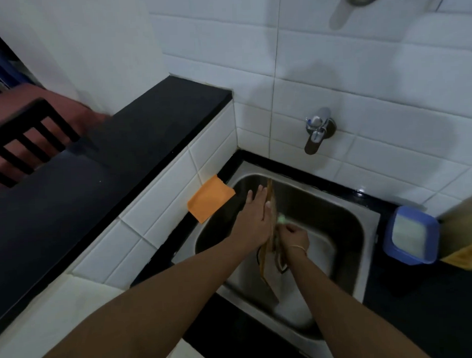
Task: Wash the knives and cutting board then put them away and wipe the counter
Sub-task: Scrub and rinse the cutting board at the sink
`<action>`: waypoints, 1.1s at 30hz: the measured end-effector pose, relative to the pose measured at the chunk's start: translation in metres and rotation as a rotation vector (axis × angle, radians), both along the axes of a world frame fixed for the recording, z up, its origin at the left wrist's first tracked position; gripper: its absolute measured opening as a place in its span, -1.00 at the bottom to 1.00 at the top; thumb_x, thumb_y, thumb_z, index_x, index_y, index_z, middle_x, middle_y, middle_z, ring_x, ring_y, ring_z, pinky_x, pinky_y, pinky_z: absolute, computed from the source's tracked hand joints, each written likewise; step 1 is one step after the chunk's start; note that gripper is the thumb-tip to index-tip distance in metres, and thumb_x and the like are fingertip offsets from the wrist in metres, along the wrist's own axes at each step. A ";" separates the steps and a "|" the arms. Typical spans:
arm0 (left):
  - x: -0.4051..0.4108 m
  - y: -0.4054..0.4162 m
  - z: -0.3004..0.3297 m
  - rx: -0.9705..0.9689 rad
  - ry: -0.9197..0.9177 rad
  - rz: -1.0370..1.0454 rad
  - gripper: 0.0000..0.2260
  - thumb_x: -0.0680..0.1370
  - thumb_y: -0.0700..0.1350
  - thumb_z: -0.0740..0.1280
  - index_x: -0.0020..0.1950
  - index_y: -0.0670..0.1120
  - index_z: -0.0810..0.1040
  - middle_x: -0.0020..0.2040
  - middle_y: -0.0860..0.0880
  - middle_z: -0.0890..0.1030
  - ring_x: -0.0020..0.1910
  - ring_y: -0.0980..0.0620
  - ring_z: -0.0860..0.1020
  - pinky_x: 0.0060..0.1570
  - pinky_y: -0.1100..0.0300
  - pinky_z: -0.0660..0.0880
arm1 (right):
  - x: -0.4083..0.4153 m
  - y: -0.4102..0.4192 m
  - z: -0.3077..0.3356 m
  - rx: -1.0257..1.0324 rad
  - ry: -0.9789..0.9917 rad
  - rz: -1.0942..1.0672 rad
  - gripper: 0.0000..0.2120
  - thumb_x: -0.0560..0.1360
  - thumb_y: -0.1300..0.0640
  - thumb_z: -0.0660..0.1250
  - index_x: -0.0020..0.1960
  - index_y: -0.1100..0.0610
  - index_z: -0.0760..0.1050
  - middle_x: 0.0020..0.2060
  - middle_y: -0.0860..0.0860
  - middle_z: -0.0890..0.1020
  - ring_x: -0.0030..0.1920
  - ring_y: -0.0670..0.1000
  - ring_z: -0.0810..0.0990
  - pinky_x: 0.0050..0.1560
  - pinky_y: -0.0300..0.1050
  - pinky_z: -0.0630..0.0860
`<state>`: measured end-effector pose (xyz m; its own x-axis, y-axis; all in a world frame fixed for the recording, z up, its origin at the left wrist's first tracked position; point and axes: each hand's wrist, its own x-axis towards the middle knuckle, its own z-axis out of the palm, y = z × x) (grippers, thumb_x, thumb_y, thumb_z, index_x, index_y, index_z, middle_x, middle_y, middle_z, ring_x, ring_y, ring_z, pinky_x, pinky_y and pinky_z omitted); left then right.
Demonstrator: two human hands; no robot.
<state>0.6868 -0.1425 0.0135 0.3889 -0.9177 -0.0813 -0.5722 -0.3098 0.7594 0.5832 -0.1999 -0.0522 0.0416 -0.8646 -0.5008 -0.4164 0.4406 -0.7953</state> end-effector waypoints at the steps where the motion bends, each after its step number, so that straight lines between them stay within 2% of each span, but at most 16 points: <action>1: -0.002 0.001 0.000 0.008 0.003 -0.004 -0.50 0.75 0.05 -0.02 0.67 -0.06 0.06 0.68 0.02 0.07 0.66 -0.02 -0.09 0.59 -0.09 0.11 | -0.003 -0.006 0.000 0.075 0.056 0.035 -0.76 0.55 0.02 0.38 0.10 0.15 0.67 0.05 0.11 0.69 0.07 0.17 0.63 0.09 -0.08 0.52; 3: -0.008 0.002 0.000 0.018 0.009 -0.006 -0.50 0.75 0.06 -0.02 0.67 -0.05 0.05 0.68 0.02 0.07 0.66 -0.02 -0.09 0.59 -0.04 0.11 | 0.001 -0.022 0.013 0.110 0.016 0.055 -0.82 0.53 0.00 0.39 0.02 0.10 0.66 0.04 0.13 0.70 0.03 0.16 0.64 0.12 -0.01 0.57; 5: -0.009 0.000 -0.001 0.020 0.026 0.003 -0.51 0.75 0.07 -0.02 0.67 -0.03 0.06 0.68 0.02 0.07 0.66 -0.02 -0.08 0.58 -0.01 0.10 | 0.011 -0.032 0.035 0.047 -0.176 0.001 -0.89 0.49 0.07 0.41 -0.04 0.06 0.68 -0.02 0.09 0.72 0.00 0.11 0.66 0.13 0.05 0.62; 7: -0.007 -0.001 -0.001 0.019 0.028 0.005 -0.51 0.75 0.07 -0.03 0.67 -0.03 0.07 0.68 0.01 0.07 0.66 -0.03 -0.07 0.59 -0.02 0.10 | 0.014 -0.030 0.050 -0.035 -0.381 -0.048 -0.81 0.47 0.17 0.41 0.05 0.10 0.71 -0.03 0.06 0.73 0.02 0.07 0.68 0.12 0.01 0.63; 9: -0.004 -0.001 0.000 0.011 0.021 0.013 -0.52 0.76 0.05 -0.02 0.67 -0.05 0.09 0.67 -0.01 0.09 0.66 -0.05 -0.05 0.59 -0.03 0.10 | 0.007 -0.010 0.051 -0.075 -0.471 -0.025 -0.77 0.51 0.21 0.38 0.13 0.13 0.69 0.00 0.06 0.73 0.05 0.06 0.68 0.11 -0.03 0.62; 11: -0.002 0.002 0.002 -0.002 0.019 0.021 -0.52 0.76 0.03 -0.01 0.66 -0.07 0.10 0.67 -0.01 0.11 0.66 -0.05 -0.04 0.59 -0.02 0.10 | -0.008 0.020 0.031 -0.068 -0.401 -0.003 -0.82 0.56 0.20 0.35 0.08 0.09 0.70 0.00 0.08 0.72 0.06 0.10 0.67 0.12 0.01 0.62; 13: -0.002 0.004 0.002 -0.001 0.017 0.020 -0.52 0.76 0.04 -0.02 0.67 -0.06 0.10 0.67 0.00 0.10 0.66 -0.04 -0.04 0.59 -0.02 0.09 | -0.026 0.047 0.006 0.015 -0.250 -0.008 -0.84 0.57 0.18 0.34 -0.07 0.02 0.69 0.01 0.16 0.71 0.04 0.17 0.66 0.14 0.08 0.59; 14: -0.002 0.005 0.002 0.003 0.013 0.015 -0.52 0.76 0.05 -0.03 0.67 -0.05 0.09 0.67 0.01 0.09 0.66 -0.04 -0.04 0.59 -0.03 0.09 | -0.031 0.053 -0.003 0.082 -0.150 -0.018 -0.87 0.57 0.15 0.35 -0.05 0.04 0.68 0.05 0.18 0.70 0.04 0.18 0.64 0.16 0.07 0.58; 16: -0.002 0.005 0.002 0.011 0.014 0.009 -0.52 0.76 0.05 -0.03 0.67 -0.05 0.08 0.67 0.02 0.09 0.66 -0.04 -0.04 0.58 -0.03 0.09 | -0.032 0.047 -0.006 0.190 -0.027 -0.024 -0.79 0.56 0.09 0.35 0.11 0.14 0.68 0.10 0.17 0.69 0.05 0.18 0.62 0.17 0.00 0.58; 18: -0.004 0.004 0.003 0.012 0.021 0.000 -0.52 0.76 0.04 -0.03 0.67 -0.05 0.07 0.67 0.01 0.09 0.66 -0.04 -0.03 0.57 0.02 0.09 | -0.024 0.034 0.006 0.157 -0.062 -0.035 -0.77 0.53 0.10 0.38 0.14 0.11 0.68 0.09 0.11 0.69 0.07 0.15 0.63 0.19 -0.02 0.57; 21: -0.007 0.002 0.003 0.013 0.025 -0.005 -0.52 0.76 0.03 -0.03 0.67 -0.07 0.07 0.67 -0.01 0.11 0.65 -0.05 -0.01 0.56 0.04 0.08 | -0.016 0.024 0.036 -0.011 -0.227 -0.079 -0.89 0.47 0.16 0.45 -0.03 0.01 0.69 -0.05 0.00 0.72 0.01 0.05 0.66 0.16 0.01 0.60; 25: -0.008 0.000 0.005 -0.005 0.034 -0.003 -0.52 0.76 0.02 -0.02 0.67 -0.08 0.08 0.66 -0.04 0.14 0.65 -0.06 0.01 0.56 0.02 0.08 | -0.029 0.047 0.046 -0.096 -0.357 -0.021 -0.91 0.48 0.32 0.41 -0.14 0.16 0.59 -0.14 0.14 0.65 -0.09 0.13 0.62 0.02 0.00 0.59; 28: -0.008 0.000 0.003 -0.026 0.061 -0.009 -0.52 0.76 0.02 -0.02 0.66 -0.09 0.09 0.65 -0.08 0.19 0.64 -0.11 0.09 0.58 -0.05 0.15 | -0.050 0.062 0.033 0.097 -0.408 0.032 -0.85 0.52 0.38 0.34 -0.17 0.20 0.48 -0.20 0.19 0.54 -0.17 0.15 0.54 -0.18 -0.02 0.54; 31: -0.005 0.000 -0.004 -0.023 0.058 -0.006 -0.51 0.75 0.06 -0.02 0.66 -0.08 0.13 0.62 -0.10 0.25 0.60 -0.17 0.21 0.51 -0.15 0.27 | -0.056 0.050 0.034 0.380 -0.356 0.058 -0.85 0.54 0.36 0.33 -0.15 0.16 0.49 -0.21 0.16 0.58 -0.23 0.11 0.57 -0.19 0.00 0.59; 33: -0.002 0.001 -0.006 -0.016 0.055 0.003 -0.50 0.75 0.08 -0.03 0.66 -0.07 0.14 0.62 -0.10 0.26 0.59 -0.17 0.23 0.50 -0.16 0.29 | -0.046 0.040 0.042 0.384 -0.261 0.102 -0.85 0.55 0.32 0.34 -0.14 0.12 0.50 -0.15 0.16 0.60 -0.20 0.12 0.58 -0.17 0.06 0.62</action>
<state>0.6847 -0.1417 0.0073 0.3866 -0.9181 -0.0879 -0.5284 -0.2986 0.7948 0.5375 -0.1596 -0.0098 0.2839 -0.6037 -0.7449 -0.2804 0.6907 -0.6666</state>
